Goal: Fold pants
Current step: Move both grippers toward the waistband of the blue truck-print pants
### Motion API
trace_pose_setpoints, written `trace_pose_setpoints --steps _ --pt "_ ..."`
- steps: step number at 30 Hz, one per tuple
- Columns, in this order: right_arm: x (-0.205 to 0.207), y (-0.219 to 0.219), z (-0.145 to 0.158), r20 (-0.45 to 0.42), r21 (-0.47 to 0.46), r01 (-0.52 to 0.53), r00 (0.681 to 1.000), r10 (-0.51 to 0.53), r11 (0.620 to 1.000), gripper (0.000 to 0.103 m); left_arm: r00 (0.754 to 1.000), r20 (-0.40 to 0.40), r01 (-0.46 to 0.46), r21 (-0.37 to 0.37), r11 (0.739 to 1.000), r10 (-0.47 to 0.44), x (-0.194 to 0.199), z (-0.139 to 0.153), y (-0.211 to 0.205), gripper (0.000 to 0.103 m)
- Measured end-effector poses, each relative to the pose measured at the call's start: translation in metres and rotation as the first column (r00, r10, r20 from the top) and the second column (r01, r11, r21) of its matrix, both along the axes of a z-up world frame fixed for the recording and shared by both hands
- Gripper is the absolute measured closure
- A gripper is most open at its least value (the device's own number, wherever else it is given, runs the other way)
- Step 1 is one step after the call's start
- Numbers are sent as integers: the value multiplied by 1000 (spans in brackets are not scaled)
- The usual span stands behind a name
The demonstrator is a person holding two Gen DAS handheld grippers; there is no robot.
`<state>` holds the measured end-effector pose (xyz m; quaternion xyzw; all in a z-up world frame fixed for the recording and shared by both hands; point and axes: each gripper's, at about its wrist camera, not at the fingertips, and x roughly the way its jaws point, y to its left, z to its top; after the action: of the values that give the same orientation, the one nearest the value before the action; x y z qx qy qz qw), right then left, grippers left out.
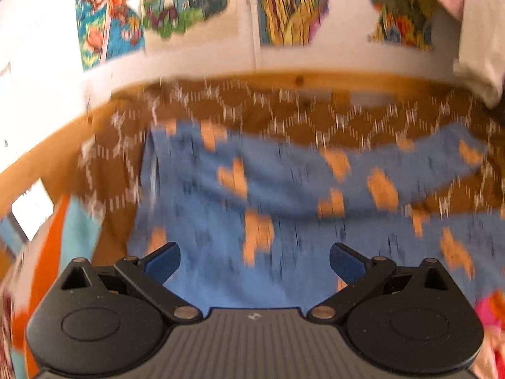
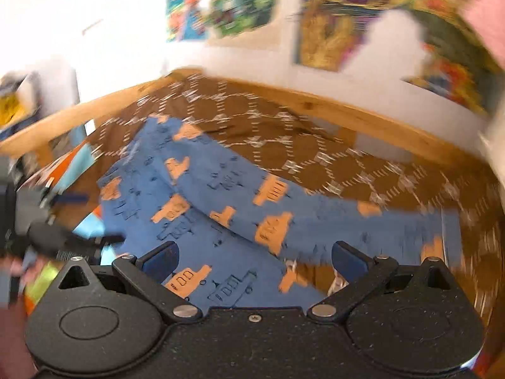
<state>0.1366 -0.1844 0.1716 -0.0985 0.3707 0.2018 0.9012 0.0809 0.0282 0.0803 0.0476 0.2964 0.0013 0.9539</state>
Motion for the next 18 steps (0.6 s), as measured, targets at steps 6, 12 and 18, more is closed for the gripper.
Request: trace_pose_setpoints --steps 6,12,18 --pt "76 32 26 -44 -73 -266 964 263 961 1 1000 -1 14 33 999 -14 80 40 25 0" --pt "134 20 -22 13 -67 -278 960 280 958 1 990 -13 143 145 979 -142 163 59 32 0" --pt "198 -18 -62 -17 84 -194 981 196 977 1 940 -254 259 96 961 -228 244 37 22 0"
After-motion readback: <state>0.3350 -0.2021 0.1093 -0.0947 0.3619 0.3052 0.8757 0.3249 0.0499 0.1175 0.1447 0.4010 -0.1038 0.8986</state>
